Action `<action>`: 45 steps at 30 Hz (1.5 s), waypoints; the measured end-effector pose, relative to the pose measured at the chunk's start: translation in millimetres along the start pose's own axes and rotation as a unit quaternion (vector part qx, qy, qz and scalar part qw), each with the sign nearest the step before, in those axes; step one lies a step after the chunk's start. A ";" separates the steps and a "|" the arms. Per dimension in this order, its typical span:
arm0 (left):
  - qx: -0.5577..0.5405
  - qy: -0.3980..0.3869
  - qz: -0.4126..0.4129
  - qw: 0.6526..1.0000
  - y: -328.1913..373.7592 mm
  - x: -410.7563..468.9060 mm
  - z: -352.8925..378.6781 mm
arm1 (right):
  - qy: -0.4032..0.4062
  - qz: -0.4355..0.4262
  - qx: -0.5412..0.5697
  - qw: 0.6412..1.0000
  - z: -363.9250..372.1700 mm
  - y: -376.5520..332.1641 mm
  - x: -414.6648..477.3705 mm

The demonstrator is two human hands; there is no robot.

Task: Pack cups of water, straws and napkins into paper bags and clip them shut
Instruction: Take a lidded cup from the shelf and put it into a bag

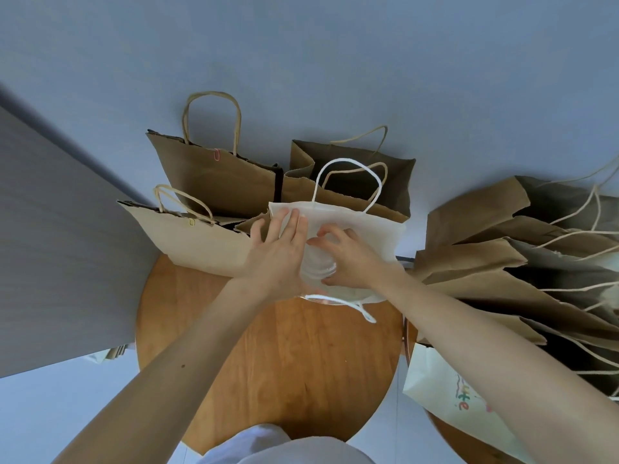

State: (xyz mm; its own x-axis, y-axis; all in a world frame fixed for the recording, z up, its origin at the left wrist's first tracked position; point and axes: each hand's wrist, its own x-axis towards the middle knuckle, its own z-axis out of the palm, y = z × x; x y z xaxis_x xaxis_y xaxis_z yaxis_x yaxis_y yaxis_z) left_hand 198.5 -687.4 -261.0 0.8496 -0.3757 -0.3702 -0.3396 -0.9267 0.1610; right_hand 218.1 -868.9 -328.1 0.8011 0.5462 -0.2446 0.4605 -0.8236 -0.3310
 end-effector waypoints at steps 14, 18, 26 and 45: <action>0.000 0.001 -0.006 1.000 1.0 0.0 4.8 | -0.138 0.086 0.013 0.987 26.6 8.8 6.5; -0.001 0.003 -0.013 1.000 -1.7 -2.9 5.8 | -0.104 0.064 -0.031 0.992 53.7 20.8 2.8; -0.022 0.001 0.001 1.000 0.2 -0.2 1.4 | -0.192 0.092 -0.089 0.973 24.8 7.7 -8.6; -0.132 0.080 -0.065 0.986 16.8 -17.0 -37.0 | 0.125 0.187 0.222 0.949 -46.9 -7.0 -76.1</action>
State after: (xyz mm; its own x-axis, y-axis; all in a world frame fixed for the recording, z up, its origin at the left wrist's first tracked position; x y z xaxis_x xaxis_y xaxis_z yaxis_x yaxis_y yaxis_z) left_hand 193.2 -696.2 -218.1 0.9388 -0.2285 -0.2577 -0.1251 -0.9234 0.3630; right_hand 171.9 -911.9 -264.4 0.9677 0.1303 -0.2157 -0.0353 -0.7774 -0.6281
